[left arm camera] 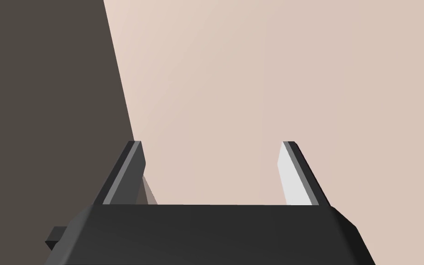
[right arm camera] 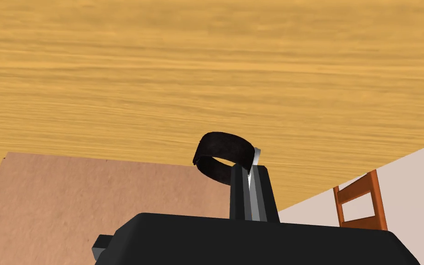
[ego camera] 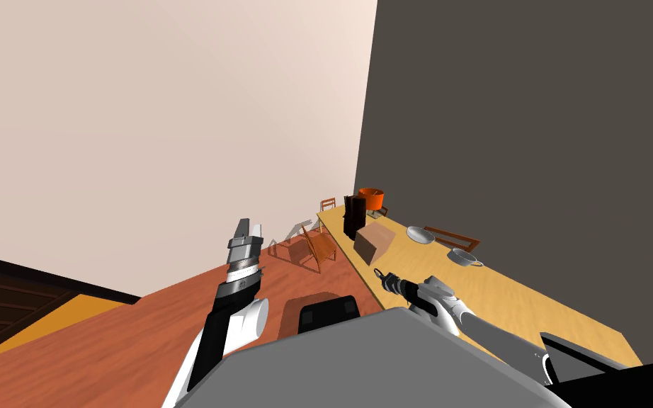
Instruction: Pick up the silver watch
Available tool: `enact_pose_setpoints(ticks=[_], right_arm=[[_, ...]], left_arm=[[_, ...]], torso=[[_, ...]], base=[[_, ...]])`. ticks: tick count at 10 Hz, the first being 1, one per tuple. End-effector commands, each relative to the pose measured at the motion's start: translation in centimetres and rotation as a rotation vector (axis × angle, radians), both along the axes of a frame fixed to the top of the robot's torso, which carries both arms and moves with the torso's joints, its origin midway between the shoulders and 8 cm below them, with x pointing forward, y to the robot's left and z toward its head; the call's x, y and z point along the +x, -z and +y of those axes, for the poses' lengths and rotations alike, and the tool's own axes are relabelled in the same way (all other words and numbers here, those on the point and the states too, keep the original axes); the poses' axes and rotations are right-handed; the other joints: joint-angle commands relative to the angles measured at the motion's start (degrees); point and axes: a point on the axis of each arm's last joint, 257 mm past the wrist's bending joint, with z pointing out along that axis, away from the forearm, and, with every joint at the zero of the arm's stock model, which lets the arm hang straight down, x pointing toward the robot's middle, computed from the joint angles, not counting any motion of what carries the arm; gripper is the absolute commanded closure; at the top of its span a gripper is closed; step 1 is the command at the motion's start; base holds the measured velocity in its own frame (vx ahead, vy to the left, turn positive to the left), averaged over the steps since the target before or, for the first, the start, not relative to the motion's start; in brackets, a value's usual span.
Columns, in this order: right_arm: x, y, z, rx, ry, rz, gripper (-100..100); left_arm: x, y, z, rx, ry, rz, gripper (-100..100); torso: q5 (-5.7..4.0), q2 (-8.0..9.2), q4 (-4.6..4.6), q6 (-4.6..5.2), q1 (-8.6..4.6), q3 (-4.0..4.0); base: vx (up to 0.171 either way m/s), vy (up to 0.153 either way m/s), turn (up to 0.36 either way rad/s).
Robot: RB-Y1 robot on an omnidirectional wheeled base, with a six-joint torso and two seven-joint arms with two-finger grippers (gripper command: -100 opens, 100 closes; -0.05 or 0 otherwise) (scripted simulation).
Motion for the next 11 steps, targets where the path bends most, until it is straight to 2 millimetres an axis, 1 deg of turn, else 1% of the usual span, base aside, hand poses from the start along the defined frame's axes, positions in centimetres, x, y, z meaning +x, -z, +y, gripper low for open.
enact_pose_setpoints(ticks=[1, 3, 4, 5, 7, 8, 9, 10, 11], right_arm=[[0.0, 0.0, 0.0, 0.000, 0.000, 0.000, 100], [0.0, 0.0, 0.0, -0.001, -0.001, -0.001, 100], [0.0, 0.0, 0.0, -0.001, -0.001, -0.001, 0], [-0.2, -0.7, -1.1, -0.010, -0.004, 0.003, 100], [-0.4, -1.4, -1.9, -0.011, -0.013, 0.005, 100], [-0.3, -1.1, -1.6, -0.012, -0.009, 0.004, 100], [-0.3, -1.1, -1.7, -0.012, -0.010, 0.005, 0], [0.7, -2.3, -4.6, -0.070, 0.002, -0.016, -100], [1.3, -3.1, -6.3, -0.109, 0.006, -0.029, -100]], left_arm=[[0.0, 0.0, 0.0, 0.000, 0.000, 0.000, 0], [0.0, 0.0, 0.0, 0.000, 0.000, 0.000, 0], [0.0, 0.0, 0.0, 0.000, 0.000, 0.000, 0], [0.0, 0.0, 0.0, 0.000, 0.000, 0.000, 0], [0.0, 0.0, 0.0, 0.000, 0.000, 0.000, 0], [0.0, 0.0, 0.0, 0.000, 0.000, 0.000, 0], [0.0, 0.0, 0.0, 0.000, 0.000, 0.000, 0], [0.0, 0.0, 0.0, 0.000, 0.000, 0.000, 0], [0.0, 0.0, 0.0, 0.000, 0.000, 0.000, 0]], torso=[[0.00, 0.00, 0.00, 0.00, 0.00, 0.00], [-0.07, -0.13, -0.05, 0.01, -0.15, -0.09], [-0.08, -0.15, -0.06, 0.02, -0.17, -0.10], [-0.08, -0.15, -0.06, 0.02, -0.18, -0.10], [-0.03, -0.10, -0.05, 0.06, -0.03, -0.07], [-0.03, -0.09, -0.05, 0.06, 0.01, -0.07], [-0.06, -0.12, -0.05, 0.03, -0.06, -0.09], [-0.07, -0.15, -0.06, 0.03, -0.13, -0.10], [-0.04, -0.12, -0.05, 0.04, 0.00, -0.08]], base=[[0.000, 0.000, 0.000], [0.000, 0.000, 0.000], [0.000, 0.000, 0.000], [-0.001, 0.034, -0.086], [-0.009, 0.049, -0.067], [-0.005, 0.023, -0.017], [0.000, 0.000, 0.000], [-0.014, 0.056, -0.001], [-0.037, 0.137, -0.014]])
